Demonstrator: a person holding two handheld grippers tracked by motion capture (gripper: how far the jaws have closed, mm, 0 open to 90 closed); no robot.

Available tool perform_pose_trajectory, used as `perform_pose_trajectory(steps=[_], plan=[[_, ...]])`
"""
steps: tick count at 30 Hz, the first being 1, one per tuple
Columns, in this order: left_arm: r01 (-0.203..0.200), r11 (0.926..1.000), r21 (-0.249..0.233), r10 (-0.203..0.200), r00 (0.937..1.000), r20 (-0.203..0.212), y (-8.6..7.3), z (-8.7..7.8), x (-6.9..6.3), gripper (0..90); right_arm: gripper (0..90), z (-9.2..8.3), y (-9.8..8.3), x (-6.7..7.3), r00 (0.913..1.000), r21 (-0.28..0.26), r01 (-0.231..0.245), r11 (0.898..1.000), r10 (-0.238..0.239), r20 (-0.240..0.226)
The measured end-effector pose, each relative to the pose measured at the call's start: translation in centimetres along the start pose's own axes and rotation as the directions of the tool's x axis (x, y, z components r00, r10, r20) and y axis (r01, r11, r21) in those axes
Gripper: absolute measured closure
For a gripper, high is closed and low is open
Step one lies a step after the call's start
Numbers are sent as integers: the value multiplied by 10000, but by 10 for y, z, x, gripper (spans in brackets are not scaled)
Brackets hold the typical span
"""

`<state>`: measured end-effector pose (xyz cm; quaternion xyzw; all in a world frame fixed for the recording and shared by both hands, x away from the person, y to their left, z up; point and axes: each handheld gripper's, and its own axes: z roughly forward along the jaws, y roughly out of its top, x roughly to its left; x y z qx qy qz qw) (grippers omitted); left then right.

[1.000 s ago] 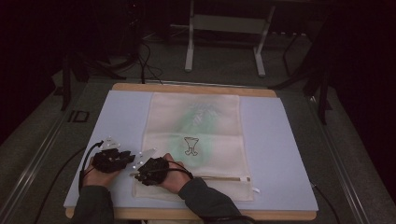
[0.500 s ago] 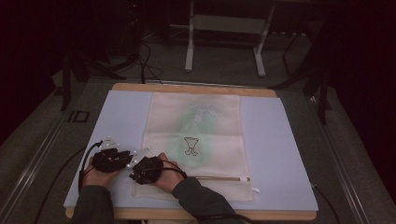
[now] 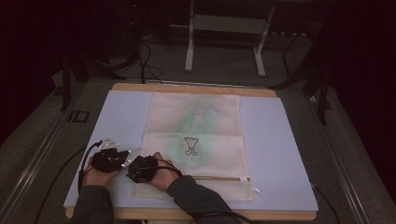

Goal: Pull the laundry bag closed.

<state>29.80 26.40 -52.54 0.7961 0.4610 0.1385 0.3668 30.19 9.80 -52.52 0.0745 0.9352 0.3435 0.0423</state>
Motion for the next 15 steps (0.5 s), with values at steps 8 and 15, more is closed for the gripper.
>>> perform_pose_trajectory(steps=[8,15], plan=[[42,10000,-32,-42,10000,-27,0,-1,1,670,804,5,2,1,10000,178,-28,9998,27,66],[108,9999,-89,-109,9999,-81,-1,-2,2,670,806,3,3,1,10000,10,-8,10000,8,84]])
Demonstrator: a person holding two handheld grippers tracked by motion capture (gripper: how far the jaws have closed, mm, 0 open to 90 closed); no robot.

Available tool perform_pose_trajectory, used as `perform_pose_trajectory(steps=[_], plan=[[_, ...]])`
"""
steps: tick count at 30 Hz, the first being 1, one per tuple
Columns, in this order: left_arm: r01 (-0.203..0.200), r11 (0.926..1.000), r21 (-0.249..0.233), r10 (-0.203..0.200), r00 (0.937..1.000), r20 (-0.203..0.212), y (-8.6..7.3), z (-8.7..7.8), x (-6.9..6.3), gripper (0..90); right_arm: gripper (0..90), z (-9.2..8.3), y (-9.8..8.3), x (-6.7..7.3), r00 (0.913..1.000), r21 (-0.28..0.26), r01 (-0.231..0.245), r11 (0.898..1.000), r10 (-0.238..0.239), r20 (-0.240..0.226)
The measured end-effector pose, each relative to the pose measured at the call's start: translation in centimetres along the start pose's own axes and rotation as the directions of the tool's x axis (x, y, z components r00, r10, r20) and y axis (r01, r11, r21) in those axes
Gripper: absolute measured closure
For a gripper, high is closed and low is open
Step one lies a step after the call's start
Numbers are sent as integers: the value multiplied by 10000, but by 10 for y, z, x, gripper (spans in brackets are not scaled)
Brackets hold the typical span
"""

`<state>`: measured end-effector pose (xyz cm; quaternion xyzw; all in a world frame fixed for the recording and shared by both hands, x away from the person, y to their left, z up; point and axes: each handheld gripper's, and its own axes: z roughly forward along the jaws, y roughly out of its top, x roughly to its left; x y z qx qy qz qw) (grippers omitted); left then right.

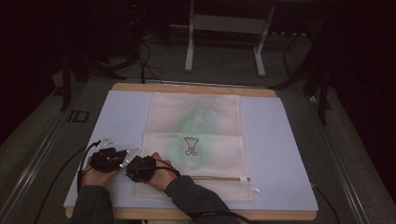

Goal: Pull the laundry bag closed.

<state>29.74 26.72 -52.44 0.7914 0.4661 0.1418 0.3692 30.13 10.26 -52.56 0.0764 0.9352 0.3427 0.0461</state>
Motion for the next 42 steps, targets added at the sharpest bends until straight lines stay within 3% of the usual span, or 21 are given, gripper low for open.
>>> perform_pose_trajectory(steps=[16,23,33,42], plan=[[39,10000,-33,-39,10000,-22,0,-1,1,670,808,-20,0,0,9999,-495,51,9988,-57,-102],[5,10000,13,-5,10000,-5,0,0,0,669,805,-32,-14,-2,9999,-508,-40,9987,33,-134],[-95,10000,16,94,9999,77,1,0,-2,669,802,-27,-25,-7,9986,-314,-384,9988,373,-364],[-300,9991,283,285,9981,552,1,4,-6,673,811,-23,-31,-6,9983,-270,-425,9987,414,-411]])
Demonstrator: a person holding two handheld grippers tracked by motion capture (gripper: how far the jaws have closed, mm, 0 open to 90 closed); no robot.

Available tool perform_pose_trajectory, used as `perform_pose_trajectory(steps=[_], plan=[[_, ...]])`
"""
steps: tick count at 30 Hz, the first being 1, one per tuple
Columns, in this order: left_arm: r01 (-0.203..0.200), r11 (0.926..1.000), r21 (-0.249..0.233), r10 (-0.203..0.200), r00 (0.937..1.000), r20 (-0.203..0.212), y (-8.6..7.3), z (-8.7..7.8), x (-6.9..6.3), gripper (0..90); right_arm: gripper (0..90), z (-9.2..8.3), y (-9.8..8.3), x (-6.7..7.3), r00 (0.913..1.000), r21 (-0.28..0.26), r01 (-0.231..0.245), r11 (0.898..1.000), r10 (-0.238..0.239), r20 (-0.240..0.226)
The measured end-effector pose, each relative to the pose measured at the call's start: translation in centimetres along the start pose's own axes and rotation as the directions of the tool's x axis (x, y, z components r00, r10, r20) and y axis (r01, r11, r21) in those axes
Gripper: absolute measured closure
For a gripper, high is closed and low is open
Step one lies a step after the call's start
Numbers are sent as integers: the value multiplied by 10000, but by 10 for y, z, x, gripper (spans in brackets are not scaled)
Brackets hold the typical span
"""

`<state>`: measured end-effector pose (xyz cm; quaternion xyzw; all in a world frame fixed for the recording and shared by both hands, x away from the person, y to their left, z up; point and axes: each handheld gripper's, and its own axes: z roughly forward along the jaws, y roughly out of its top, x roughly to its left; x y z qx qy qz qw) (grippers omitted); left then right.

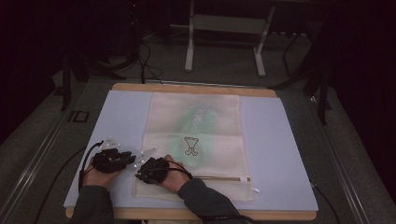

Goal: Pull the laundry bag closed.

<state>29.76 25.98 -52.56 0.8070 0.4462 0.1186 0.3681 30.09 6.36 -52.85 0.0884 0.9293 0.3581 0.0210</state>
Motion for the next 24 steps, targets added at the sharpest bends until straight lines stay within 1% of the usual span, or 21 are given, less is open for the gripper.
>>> perform_pose_trajectory(steps=[4,5,6,9,10,11,12,16,17,20,22,23,24], plan=[[-51,10000,13,51,9999,119,0,1,-1,699,811,0,0,1,10000,-28,12,10000,-12,42],[-111,9999,-18,111,9997,220,1,0,-3,699,811,0,-1,1,10000,-26,12,10000,-12,45],[-169,9999,2,169,9995,256,1,0,-3,751,811,0,-1,1,10000,-48,-36,10000,36,49],[-241,9997,-13,241,9988,433,1,0,-4,826,810,1,-2,0,9999,-103,-131,9999,131,12],[-241,9997,-13,241,9988,433,1,0,-4,849,810,1,-2,0,9999,-103,-131,9999,131,12],[-281,9996,-26,282,9979,582,1,0,-5,849,810,1,-3,0,9998,-114,-181,9998,180,-33],[-324,9995,-10,324,9975,627,2,1,-6,883,811,1,-3,-1,9998,-131,-204,9997,203,-74],[-427,9991,49,422,9963,749,3,2,-8,890,811,1,-2,-1,9998,-88,-182,9998,182,-51],[-502,9987,114,491,9952,850,3,4,-10,890,811,1,-2,-1,9998,-94,-194,9998,193,-51],[-464,9984,318,431,9942,980,4,7,-13,890,812,1,-3,-1,9997,-128,-226,9997,225,-58],[-517,9979,393,474,9937,1020,4,9,-14,890,811,1,-3,-1,9997,-148,-232,9996,231,-61],[-594,9972,458,539,9920,1139,4,11,-16,890,812,1,-3,-1,9997,-148,-232,9996,231,-61],[-652,9966,500,591,9916,1153,5,11,-17,889,811,1,-3,-1,9996,-160,-270,9995,269,-79]])
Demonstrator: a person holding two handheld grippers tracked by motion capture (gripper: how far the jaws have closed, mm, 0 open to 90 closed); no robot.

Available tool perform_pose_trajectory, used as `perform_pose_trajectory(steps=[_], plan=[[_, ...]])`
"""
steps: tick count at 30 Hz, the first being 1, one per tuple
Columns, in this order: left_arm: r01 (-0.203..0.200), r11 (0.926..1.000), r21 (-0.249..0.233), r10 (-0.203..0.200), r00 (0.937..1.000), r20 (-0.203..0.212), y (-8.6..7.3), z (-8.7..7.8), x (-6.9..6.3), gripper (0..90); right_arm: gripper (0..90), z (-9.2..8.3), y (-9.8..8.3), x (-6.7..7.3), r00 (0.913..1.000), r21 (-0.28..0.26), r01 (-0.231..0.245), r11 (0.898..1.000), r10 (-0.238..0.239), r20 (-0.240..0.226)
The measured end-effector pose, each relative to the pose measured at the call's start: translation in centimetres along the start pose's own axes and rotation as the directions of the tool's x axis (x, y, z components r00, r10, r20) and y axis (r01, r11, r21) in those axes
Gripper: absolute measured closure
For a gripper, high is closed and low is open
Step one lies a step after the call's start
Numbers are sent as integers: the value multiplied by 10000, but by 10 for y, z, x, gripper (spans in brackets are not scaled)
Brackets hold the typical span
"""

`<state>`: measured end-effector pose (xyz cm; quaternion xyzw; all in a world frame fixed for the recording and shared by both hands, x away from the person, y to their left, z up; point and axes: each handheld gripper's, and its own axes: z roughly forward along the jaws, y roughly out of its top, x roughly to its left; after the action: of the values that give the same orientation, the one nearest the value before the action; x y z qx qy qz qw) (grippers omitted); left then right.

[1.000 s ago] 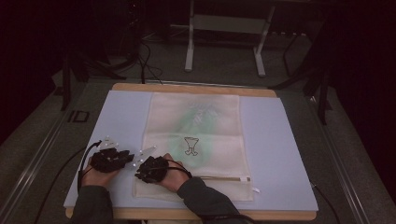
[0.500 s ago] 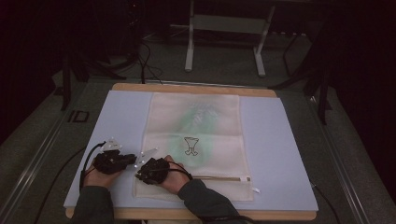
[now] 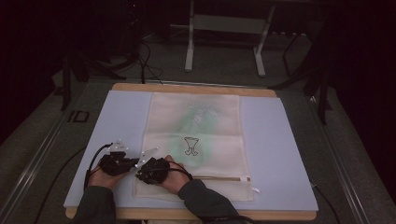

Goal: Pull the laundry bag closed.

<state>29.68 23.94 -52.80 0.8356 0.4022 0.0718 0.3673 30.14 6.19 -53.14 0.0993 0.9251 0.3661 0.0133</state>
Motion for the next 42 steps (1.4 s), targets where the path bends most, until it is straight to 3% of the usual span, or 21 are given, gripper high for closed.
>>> perform_pose_trajectory(steps=[10,23,31,35,42], plan=[[130,9994,333,-132,9999,55,-3,0,-3,890,811,0,0,0,10000,25,-74,10000,74,-1],[42,9971,766,-4,9987,-502,-2,-1,-14,895,818,-2,-2,1,10000,-16,-76,10000,76,65],[47,9971,755,-9,9988,-498,-2,-1,-13,896,820,-3,-2,0,9997,31,-229,9997,229,5],[248,9970,733,-217,9989,-420,-2,-1,-12,897,821,-5,-3,-1,9998,65,-211,9998,211,5],[118,9972,738,-84,9989,-460,-2,-1,-13,897,821,-7,-5,-1,9998,97,-176,9998,176,24]])
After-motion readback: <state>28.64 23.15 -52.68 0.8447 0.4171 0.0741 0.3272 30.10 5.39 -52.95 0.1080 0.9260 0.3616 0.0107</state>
